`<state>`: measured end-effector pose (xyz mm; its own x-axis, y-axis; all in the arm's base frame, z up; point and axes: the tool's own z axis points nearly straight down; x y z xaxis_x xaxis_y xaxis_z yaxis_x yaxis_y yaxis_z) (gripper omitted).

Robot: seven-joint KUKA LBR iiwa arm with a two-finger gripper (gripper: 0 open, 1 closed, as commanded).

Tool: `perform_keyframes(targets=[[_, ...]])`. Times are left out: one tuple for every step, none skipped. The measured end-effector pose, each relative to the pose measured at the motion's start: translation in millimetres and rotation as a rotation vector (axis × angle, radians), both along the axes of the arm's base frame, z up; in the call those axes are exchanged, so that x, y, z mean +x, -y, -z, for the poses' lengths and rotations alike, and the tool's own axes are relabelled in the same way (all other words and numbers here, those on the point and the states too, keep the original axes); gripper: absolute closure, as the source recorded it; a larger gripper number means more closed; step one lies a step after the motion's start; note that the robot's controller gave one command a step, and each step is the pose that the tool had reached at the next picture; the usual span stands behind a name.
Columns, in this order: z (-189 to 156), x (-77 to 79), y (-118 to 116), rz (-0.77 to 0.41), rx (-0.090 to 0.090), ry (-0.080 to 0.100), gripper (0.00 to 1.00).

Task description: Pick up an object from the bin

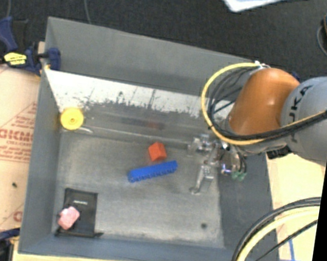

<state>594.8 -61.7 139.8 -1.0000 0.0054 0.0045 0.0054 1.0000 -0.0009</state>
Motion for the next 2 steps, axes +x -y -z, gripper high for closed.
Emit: perform_keyframes(targets=[[-5, 2.0, 0, -0.002, -0.001, 0.008, 0.0], [66, 0.0, -79, 0.019, 0.0, 0.007, 0.0]])
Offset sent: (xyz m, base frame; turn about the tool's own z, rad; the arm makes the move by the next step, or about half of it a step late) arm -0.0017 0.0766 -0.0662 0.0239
